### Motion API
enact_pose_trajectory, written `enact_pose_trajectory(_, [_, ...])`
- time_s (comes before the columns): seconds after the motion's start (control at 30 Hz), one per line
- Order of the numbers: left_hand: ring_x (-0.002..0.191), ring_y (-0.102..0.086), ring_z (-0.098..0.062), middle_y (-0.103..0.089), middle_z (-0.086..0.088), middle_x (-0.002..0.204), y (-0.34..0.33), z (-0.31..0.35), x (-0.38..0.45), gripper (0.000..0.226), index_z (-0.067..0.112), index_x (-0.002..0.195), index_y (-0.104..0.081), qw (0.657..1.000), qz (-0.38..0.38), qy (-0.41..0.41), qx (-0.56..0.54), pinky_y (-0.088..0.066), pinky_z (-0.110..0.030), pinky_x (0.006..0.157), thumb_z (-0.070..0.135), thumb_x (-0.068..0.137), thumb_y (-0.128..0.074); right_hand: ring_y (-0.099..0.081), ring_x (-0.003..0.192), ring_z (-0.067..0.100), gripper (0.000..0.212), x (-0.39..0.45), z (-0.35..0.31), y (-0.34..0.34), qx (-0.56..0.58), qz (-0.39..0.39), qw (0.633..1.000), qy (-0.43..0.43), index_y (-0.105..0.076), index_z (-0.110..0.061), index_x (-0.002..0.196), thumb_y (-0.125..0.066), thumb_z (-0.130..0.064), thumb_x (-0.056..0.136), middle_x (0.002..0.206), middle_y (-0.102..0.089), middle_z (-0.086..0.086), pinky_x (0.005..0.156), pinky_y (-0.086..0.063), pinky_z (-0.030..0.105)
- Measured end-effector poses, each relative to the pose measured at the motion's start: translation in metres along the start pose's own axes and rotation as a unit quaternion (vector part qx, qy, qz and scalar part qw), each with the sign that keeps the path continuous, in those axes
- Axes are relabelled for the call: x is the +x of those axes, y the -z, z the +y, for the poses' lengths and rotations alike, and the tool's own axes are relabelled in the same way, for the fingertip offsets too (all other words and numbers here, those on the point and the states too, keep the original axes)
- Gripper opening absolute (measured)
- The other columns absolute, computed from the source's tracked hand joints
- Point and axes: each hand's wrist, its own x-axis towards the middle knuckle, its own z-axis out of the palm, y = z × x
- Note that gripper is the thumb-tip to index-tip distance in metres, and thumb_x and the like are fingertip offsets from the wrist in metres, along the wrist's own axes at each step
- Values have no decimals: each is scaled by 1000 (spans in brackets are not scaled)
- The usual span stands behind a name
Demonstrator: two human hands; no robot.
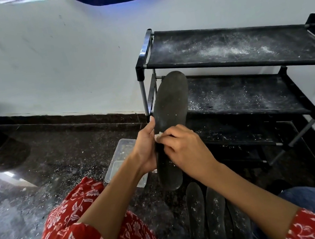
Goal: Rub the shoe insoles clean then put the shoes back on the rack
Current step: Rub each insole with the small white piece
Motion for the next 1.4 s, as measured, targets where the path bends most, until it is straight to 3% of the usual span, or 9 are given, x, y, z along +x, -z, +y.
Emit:
enact_pose_trajectory(0.13, [96,-68,-25,-68,-22,108,3,4,-2,71,5,123,-57,1000,-10,-5,-11,-50,-29,89,57,97,-17,-61,75,23,22,-6,-12,1,78,-78,994,12,-75,-8,85,-56,-10,74,78,-66,6,64,-54,38])
enact_pose_trajectory(0.27, [81,-69,-22,-68,-13,100,1,2,-2,65,10,108,-64,1000,-1,-4,-24,-57,-32,73,58,96,-21,-60,81,18,20,4,2,16,47,54,997,-15,-74,-8,93,-65,-3,77,86,-68,4,80,-49,26])
enact_pose_trajectory(0.4, [80,-68,-34,-71,-16,96,-4,-1,-4,73,10,104,-66,998,-31,46,4,-51,-46,76,65,92,-20,-61,91,23,22,14,24,28,-20,140,988,-63,-71,-2,102,-60,-1,83,97,-66,10,84,-47,24])
enact_pose_trajectory(0.53, [77,-67,-31,-70,-15,90,-5,-3,-3,67,12,103,-66,999,-8,44,3,-52,-45,73,62,94,-22,-61,84,24,21,10,24,18,-49,55,996,-46,-73,-4,96,-65,-1,77,90,-66,6,73,-53,32])
enact_pose_trajectory(0.67, [75,-66,-23,-70,-12,88,-4,-5,-2,61,13,97,-69,1000,16,8,-7,-56,-33,64,56,97,-25,-63,77,14,16,7,16,22,71,-65,993,-66,-76,-11,88,-67,-7,75,84,-69,2,72,-54,30])
enact_pose_trajectory(0.83, [82,-67,-36,-71,-18,98,-4,-5,-2,71,12,102,-67,999,1,37,17,-49,-46,79,65,92,-20,-60,86,14,20,15,24,27,40,130,987,-84,-73,-6,98,-67,0,80,93,-68,5,85,-42,13])
enact_pose_trajectory(1.1, [79,-69,-21,-71,-12,91,2,-10,1,63,11,103,-68,999,38,-5,15,-57,-32,71,57,97,-25,-61,84,20,20,5,10,17,40,-111,992,-46,-75,-11,92,-65,-6,76,87,-67,3,77,-53,37])
enact_pose_trajectory(1.27, [73,-68,-28,-70,-16,90,-1,-7,0,69,12,103,-66,1000,13,26,5,-52,-43,70,65,93,-22,-59,88,16,21,9,18,22,28,76,995,-64,-73,-6,96,-64,0,79,92,-66,3,85,-44,15])
enact_pose_trajectory(1.4, [75,-68,-23,-71,-12,87,-3,-8,0,66,13,104,-66,999,35,21,-1,-55,-36,68,62,94,-23,-60,81,25,24,4,15,12,-59,9,998,-33,-73,-6,91,-58,-5,73,85,-66,4,67,-56,30])
